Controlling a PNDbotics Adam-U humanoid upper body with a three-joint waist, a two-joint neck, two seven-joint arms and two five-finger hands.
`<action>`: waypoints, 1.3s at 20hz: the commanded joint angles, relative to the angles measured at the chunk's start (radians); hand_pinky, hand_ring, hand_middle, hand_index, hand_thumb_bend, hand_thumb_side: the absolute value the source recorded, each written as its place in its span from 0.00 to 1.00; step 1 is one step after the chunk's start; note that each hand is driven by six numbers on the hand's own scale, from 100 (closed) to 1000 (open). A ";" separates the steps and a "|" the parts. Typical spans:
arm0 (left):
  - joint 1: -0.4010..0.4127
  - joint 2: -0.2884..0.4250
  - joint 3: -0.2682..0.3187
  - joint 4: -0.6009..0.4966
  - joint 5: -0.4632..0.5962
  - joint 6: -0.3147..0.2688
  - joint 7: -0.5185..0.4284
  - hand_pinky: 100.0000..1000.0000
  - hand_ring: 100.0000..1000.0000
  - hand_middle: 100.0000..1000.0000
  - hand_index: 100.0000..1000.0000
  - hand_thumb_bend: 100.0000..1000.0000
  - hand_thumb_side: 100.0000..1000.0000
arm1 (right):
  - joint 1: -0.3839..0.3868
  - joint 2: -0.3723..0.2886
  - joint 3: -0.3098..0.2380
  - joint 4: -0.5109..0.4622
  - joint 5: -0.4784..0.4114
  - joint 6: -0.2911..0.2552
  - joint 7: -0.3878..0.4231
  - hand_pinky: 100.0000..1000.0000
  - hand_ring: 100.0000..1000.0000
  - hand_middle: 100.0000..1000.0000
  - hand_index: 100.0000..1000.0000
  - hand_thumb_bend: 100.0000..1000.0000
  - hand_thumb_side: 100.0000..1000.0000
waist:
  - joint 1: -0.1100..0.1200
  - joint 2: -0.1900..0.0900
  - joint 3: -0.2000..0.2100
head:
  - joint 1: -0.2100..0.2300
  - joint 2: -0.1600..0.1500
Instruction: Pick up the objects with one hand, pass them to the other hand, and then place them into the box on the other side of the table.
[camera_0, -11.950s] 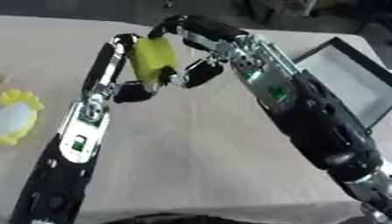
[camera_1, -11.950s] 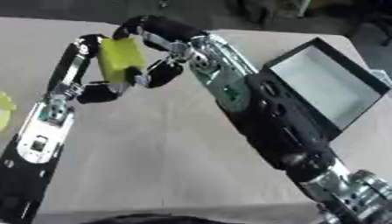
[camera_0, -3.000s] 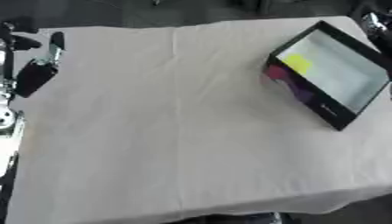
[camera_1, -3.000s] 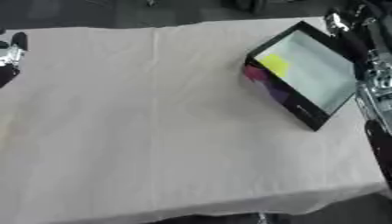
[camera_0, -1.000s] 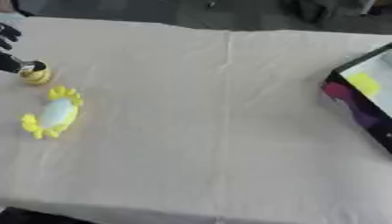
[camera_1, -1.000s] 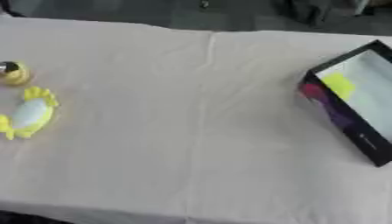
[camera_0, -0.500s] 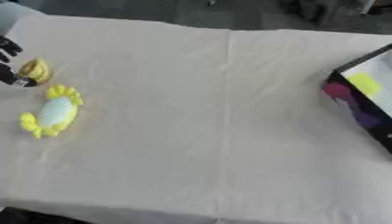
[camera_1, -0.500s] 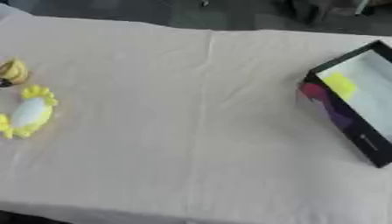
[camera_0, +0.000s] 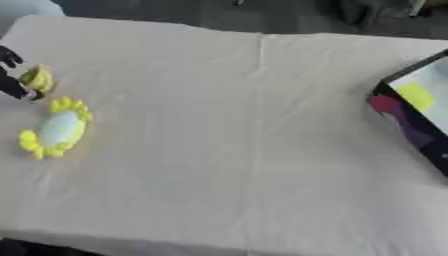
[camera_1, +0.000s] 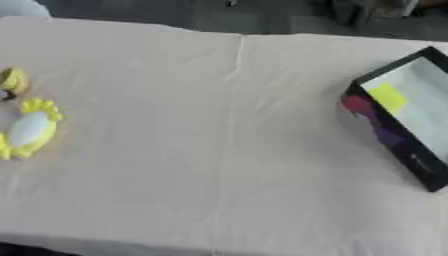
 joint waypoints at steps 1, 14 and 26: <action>-0.028 0.015 0.009 0.011 -0.044 0.018 0.013 0.75 0.76 0.74 0.81 0.49 0.00 | -0.001 -0.019 -0.005 -0.010 0.007 0.001 -0.006 1.00 1.00 1.00 1.00 0.00 0.54 | 0.003 -0.013 -0.001 | 0.012 -0.012; -0.036 -0.010 0.020 0.039 -0.095 0.052 0.114 0.72 0.73 0.70 0.74 0.13 0.00 | 0.013 -0.008 -0.001 -0.005 0.011 0.002 -0.003 1.00 1.00 1.00 1.00 0.00 0.55 | -0.004 -0.006 -0.006 | 0.017 -0.016; -0.050 -0.014 0.010 0.026 -0.117 0.050 0.242 0.60 0.53 0.48 0.53 0.00 0.00 | 0.009 -0.009 -0.004 0.002 0.007 -0.003 0.007 1.00 1.00 1.00 1.00 0.00 0.54 | -0.001 -0.014 -0.004 | 0.009 -0.007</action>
